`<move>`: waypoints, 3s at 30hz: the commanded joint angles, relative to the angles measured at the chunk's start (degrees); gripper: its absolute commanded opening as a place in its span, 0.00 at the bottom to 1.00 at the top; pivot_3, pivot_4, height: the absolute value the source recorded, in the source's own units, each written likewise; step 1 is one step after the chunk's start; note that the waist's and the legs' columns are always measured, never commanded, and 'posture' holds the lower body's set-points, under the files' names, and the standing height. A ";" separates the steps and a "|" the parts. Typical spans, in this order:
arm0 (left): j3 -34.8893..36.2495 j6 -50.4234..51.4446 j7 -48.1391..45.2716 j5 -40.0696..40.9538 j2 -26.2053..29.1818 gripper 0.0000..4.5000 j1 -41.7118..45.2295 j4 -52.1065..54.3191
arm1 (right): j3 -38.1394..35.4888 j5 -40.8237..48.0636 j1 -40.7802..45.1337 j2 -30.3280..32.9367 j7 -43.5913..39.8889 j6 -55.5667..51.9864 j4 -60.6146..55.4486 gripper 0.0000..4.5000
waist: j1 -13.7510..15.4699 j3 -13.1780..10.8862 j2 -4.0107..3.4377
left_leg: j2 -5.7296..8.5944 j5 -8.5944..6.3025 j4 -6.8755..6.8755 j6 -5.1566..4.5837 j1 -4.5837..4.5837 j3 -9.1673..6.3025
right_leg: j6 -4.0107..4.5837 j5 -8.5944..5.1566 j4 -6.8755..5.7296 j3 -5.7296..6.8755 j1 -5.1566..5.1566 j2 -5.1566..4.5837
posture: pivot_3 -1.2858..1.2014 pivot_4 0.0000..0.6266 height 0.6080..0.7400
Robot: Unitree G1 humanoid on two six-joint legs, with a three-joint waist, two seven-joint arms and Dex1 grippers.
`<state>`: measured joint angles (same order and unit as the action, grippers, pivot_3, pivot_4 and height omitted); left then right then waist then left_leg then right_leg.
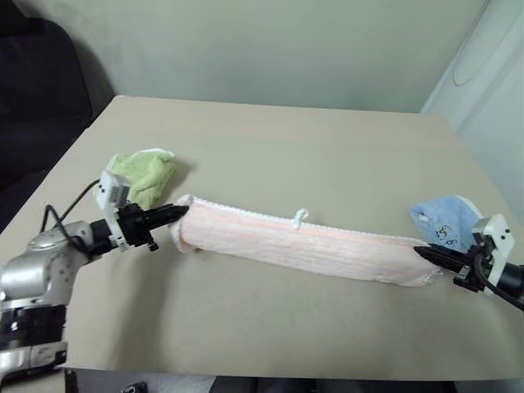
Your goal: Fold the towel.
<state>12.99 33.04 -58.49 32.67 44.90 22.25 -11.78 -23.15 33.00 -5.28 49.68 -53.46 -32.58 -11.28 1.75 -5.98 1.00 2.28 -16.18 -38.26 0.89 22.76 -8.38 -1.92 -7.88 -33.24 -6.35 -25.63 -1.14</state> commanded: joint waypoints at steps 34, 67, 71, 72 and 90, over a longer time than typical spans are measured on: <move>-7.18 -9.21 -0.53 -11.74 -4.36 1.00 8.32 -14.31 | 7.32 -9.07 7.14 -3.02 4.69 4.18 11.29 0.75 | 0.03 -0.02 0.00 | -0.03 0.04 0.01 -0.17 -0.38 0.00 | -0.36 0.06 0.05 0.05 0.36 0.00 | 0.52 0.24 1.00; 4.05 -0.16 2.01 0.16 -3.39 1.00 -6.77 9.01 | -25.56 33.80 -14.32 -10.50 16.66 -26.14 -13.76 0.99 | -0.17 -0.03 0.05 | -0.02 -0.41 0.05 0.32 -0.29 -0.01 | -0.98 -0.67 0.07 -0.02 0.30 0.05 | 0.52 0.24 1.00; 3.68 0.44 2.63 0.90 -4.07 1.00 -7.19 10.07 | -26.96 41.46 -16.99 -12.68 22.19 -27.96 -13.71 0.99 | -0.20 -0.03 0.06 | -0.02 -0.43 0.05 0.32 -0.24 -0.01 | -0.95 -0.82 0.07 -0.04 0.22 0.06 | 0.52 0.24 1.00; 3.53 0.78 2.82 1.31 -4.49 1.00 -7.30 10.69 | -26.64 42.87 -17.65 -13.61 24.16 -28.10 -13.68 0.99 | -0.20 -0.02 0.08 | -0.03 -0.44 0.06 0.32 -0.23 -0.02 | -0.95 -0.88 0.07 -0.04 0.22 0.06 | 0.52 0.24 1.00; 1.77 4.45 5.74 5.31 -8.21 1.00 -10.28 19.45 | -15.91 67.13 -25.14 -20.71 51.24 -21.43 -13.25 0.99 | -0.23 0.06 0.08 | -0.04 -0.67 0.10 0.29 -0.19 -0.05 | -1.00 -1.08 0.06 -0.07 0.15 0.04 | 0.52 0.24 1.00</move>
<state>14.58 37.23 -53.11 36.69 36.88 12.04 4.90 -39.53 97.55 -30.33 29.09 -3.73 -55.30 -23.64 1.52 -5.92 1.08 2.24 -16.86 -38.16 1.18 22.58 -8.43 -2.93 -8.97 -33.18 -6.42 -25.49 -1.10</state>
